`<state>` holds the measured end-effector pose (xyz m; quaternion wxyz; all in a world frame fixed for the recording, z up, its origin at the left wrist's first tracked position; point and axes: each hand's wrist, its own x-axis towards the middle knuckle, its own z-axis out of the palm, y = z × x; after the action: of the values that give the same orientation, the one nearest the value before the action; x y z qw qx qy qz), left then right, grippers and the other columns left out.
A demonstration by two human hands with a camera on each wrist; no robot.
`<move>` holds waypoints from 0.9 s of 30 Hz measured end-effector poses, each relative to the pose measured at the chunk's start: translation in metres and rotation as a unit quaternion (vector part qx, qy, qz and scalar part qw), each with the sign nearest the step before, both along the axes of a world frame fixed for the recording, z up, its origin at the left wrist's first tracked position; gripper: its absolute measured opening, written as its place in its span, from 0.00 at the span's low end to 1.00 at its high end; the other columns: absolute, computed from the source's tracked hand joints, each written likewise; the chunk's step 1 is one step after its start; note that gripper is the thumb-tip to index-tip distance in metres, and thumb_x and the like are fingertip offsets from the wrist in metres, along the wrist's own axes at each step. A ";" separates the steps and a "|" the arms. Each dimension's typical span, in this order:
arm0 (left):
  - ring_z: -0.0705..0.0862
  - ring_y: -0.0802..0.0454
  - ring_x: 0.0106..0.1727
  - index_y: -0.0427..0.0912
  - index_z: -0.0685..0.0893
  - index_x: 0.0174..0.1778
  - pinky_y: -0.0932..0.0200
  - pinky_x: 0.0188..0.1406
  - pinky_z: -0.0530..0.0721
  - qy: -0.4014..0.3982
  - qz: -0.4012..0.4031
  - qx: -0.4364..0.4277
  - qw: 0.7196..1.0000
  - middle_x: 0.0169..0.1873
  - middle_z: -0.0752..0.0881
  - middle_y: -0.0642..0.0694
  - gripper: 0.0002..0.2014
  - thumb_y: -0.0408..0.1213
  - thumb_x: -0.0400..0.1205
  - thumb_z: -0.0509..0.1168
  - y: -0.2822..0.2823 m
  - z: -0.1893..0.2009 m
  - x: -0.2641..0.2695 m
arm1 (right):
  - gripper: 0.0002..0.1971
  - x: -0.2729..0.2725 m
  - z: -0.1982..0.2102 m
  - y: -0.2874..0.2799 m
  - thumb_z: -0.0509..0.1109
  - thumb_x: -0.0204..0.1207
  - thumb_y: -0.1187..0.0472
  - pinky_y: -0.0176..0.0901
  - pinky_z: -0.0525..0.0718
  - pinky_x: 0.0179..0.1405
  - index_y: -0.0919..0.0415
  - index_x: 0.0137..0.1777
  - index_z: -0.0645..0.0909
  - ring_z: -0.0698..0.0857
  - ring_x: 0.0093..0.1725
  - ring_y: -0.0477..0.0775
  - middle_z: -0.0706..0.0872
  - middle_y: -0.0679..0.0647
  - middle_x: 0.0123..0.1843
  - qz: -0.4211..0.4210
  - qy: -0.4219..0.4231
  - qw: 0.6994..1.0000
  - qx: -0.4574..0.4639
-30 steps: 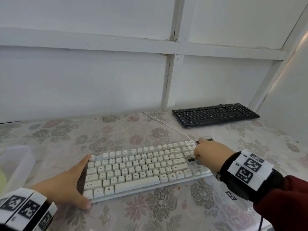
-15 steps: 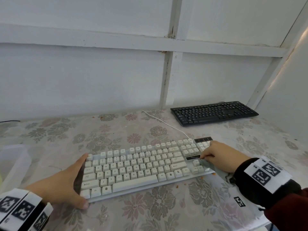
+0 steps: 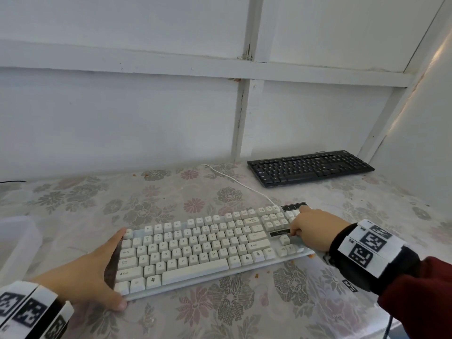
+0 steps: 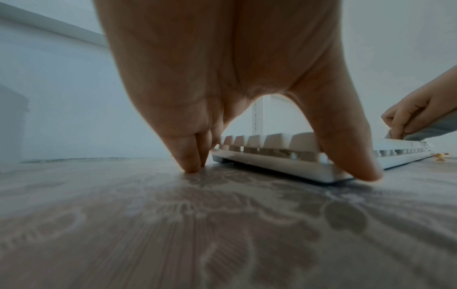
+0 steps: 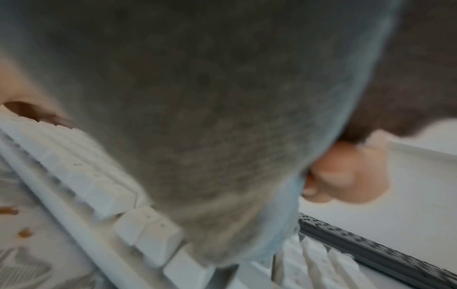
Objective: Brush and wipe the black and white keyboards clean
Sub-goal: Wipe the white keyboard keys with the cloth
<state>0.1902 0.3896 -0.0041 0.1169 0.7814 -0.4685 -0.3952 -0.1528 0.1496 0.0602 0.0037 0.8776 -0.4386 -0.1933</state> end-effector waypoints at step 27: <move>0.66 0.59 0.74 0.63 0.34 0.76 0.57 0.75 0.67 0.016 -0.011 -0.044 0.999 0.74 0.62 0.62 0.79 0.64 0.37 0.82 0.002 -0.005 0.002 | 0.12 -0.058 -0.016 -0.030 0.66 0.81 0.61 0.28 0.65 0.32 0.52 0.60 0.86 0.67 0.35 0.38 0.64 0.44 0.39 -0.047 -0.197 0.979 0.003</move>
<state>0.1920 0.3912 -0.0088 0.1547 0.7638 -0.4923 -0.3878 -0.2104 0.1197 0.0442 -0.0946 0.8768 -0.4712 -0.0176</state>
